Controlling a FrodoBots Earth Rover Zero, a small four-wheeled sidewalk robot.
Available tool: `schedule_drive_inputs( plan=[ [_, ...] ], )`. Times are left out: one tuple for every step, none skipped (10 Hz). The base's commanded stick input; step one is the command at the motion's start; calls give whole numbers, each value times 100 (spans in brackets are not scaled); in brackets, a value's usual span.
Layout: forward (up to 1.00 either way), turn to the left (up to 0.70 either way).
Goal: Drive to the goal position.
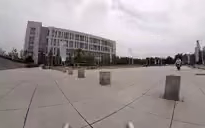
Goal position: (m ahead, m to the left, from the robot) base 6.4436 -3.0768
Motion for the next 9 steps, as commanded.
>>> schedule_drive_inputs(
  plan=[
    [70, -1],
    [68, -1],
    [22, 0],
    [7, 0],
    [44, 0],
    [70, 0],
    [70, 0],
    [70, 0],
    [70, 0]
  ],
)
